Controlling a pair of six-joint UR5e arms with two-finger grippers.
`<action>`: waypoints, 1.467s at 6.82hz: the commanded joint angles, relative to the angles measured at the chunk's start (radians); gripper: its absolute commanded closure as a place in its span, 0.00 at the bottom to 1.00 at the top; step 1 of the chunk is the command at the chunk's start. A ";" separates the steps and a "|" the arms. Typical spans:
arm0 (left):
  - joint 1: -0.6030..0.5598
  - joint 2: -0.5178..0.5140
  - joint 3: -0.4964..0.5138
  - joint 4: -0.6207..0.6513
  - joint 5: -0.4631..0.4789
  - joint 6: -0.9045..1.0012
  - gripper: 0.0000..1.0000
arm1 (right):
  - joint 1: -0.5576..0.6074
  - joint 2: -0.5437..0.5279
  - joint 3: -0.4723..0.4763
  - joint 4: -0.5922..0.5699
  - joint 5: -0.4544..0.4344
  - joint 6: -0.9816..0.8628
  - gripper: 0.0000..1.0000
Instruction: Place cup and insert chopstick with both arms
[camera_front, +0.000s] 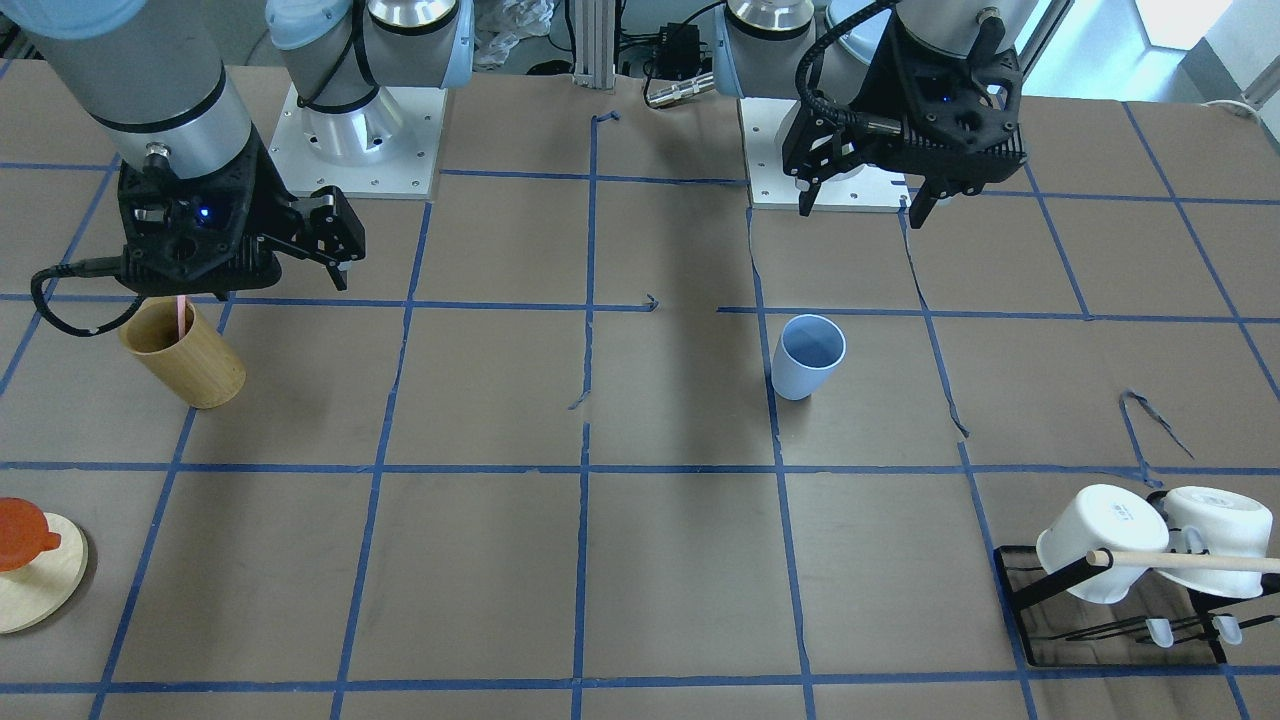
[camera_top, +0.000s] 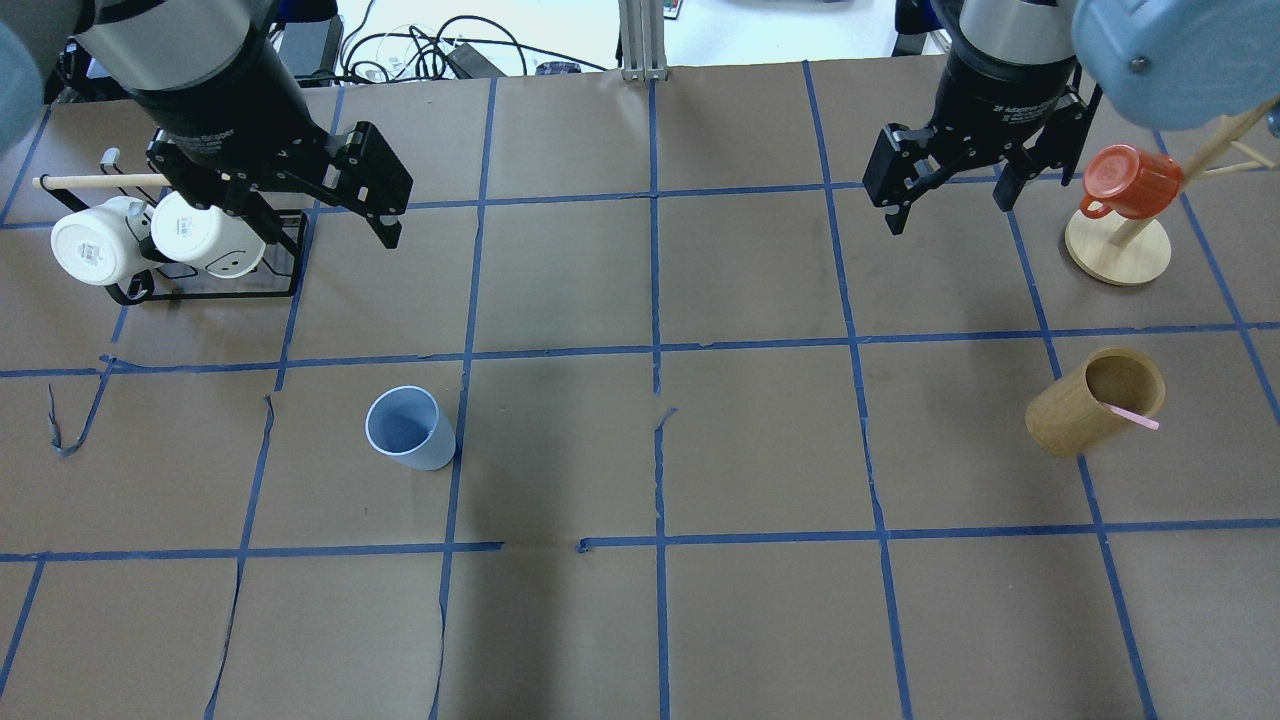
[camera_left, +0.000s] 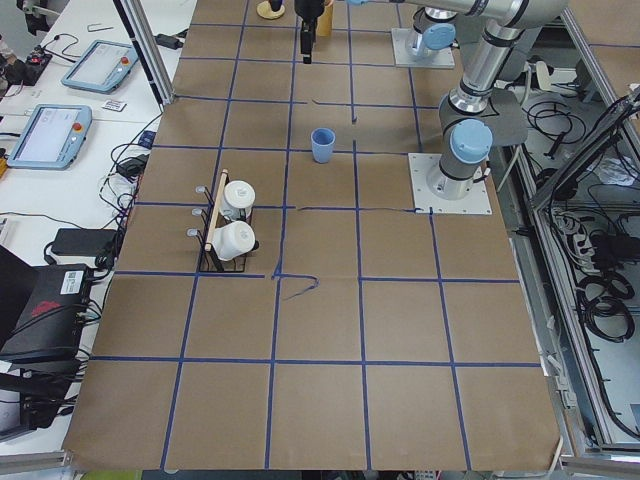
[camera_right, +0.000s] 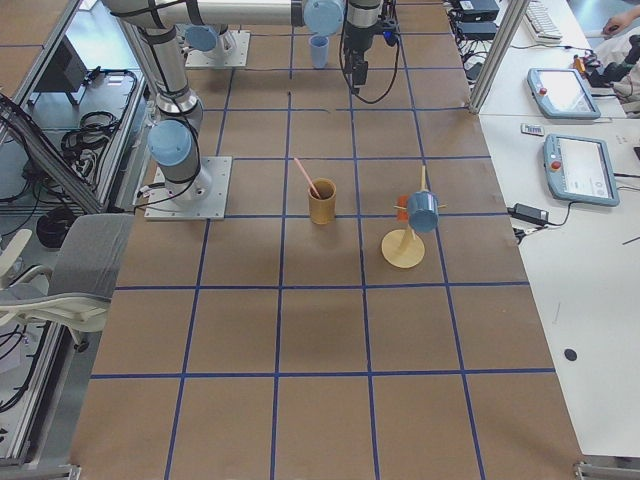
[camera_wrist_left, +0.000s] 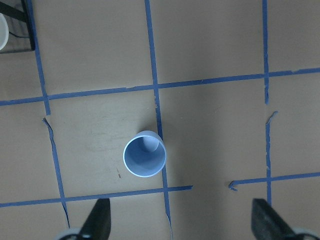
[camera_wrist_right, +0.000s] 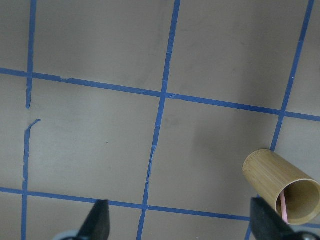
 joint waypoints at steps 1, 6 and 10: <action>-0.004 -0.013 -0.001 0.011 0.001 -0.001 0.00 | 0.004 -0.042 -0.002 0.069 0.042 0.003 0.00; 0.073 -0.039 -0.229 0.232 0.000 0.021 0.00 | 0.004 -0.041 -0.001 0.111 0.095 0.058 0.00; 0.050 -0.062 -0.577 0.440 -0.003 0.021 0.00 | 0.002 -0.041 0.001 0.140 0.102 0.072 0.00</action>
